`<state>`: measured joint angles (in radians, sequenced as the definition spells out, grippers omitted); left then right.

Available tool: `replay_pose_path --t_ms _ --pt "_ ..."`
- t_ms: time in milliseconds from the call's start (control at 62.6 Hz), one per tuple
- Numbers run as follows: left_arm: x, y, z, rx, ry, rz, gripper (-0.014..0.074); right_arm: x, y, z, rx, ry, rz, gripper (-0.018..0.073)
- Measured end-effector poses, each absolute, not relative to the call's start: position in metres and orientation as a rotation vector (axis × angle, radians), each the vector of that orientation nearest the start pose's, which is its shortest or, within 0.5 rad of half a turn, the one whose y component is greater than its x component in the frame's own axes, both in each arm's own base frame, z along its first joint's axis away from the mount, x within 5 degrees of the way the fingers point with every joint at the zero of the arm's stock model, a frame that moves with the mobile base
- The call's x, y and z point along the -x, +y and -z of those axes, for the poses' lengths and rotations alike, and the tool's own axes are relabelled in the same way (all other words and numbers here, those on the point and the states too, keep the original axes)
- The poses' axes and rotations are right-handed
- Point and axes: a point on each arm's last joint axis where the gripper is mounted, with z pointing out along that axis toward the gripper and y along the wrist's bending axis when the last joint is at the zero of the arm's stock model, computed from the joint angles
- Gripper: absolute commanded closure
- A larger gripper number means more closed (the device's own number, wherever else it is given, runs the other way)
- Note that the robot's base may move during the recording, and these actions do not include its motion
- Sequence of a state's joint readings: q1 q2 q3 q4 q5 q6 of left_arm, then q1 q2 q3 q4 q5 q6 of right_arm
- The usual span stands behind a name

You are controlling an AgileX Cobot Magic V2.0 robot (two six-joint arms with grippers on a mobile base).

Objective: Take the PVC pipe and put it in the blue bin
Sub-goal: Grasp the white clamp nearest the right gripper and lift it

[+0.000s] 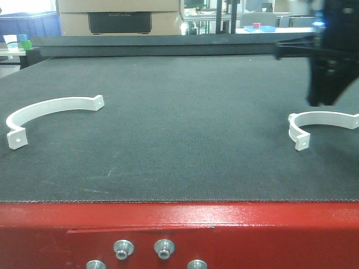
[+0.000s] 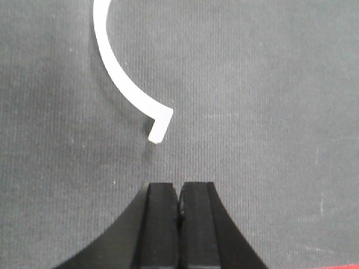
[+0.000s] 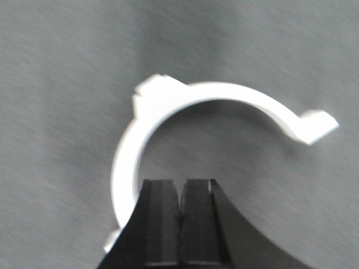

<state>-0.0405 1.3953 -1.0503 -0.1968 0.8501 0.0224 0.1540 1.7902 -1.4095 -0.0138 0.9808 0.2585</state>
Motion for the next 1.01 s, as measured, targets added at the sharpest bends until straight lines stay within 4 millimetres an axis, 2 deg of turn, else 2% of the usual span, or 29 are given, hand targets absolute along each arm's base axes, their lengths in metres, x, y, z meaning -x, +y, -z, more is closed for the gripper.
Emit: replay_pose_path --t_ms 80,128,240,304,336,495,815,927,1007 --pt "-0.277 -0.025 -0.285 0.043 2.671 0.245 0.0708 -0.374 0.064 -0.252 -0.130 2.850 -0.069 0.0682" --pt "-0.277 -0.025 -0.285 0.043 2.671 0.245 0.0708 -0.377 0.067 -0.251 -0.132 2.857 -0.070 0.0637" --pt "-0.277 -0.025 -0.285 0.043 2.671 0.245 0.0708 -0.379 0.068 -0.249 -0.152 2.870 -0.067 0.0410" --pt "-0.277 -0.025 -0.285 0.043 2.671 0.245 0.0708 -0.379 0.069 -0.248 -0.161 2.872 -0.074 0.0305" --pt "-0.277 -0.025 -0.285 0.043 2.671 0.245 0.0708 -0.379 0.069 -0.248 -0.162 2.873 -0.076 0.0288" --pt "-0.277 -0.025 -0.285 0.043 2.671 0.245 0.0708 -0.381 0.070 -0.246 -0.188 2.878 -0.093 0.0323" --pt "-0.277 -0.025 -0.285 0.043 2.675 0.245 0.0708 -0.390 0.073 -0.211 -0.226 2.961 -0.091 0.0351" --pt "-0.276 -0.025 -0.285 0.043 2.677 0.245 0.0708 -0.392 0.074 -0.207 -0.233 2.964 -0.095 0.0416" --pt "-0.276 -0.025 -0.285 0.043 2.677 0.245 0.0708 -0.392 0.074 -0.204 -0.233 2.968 -0.094 0.0540"
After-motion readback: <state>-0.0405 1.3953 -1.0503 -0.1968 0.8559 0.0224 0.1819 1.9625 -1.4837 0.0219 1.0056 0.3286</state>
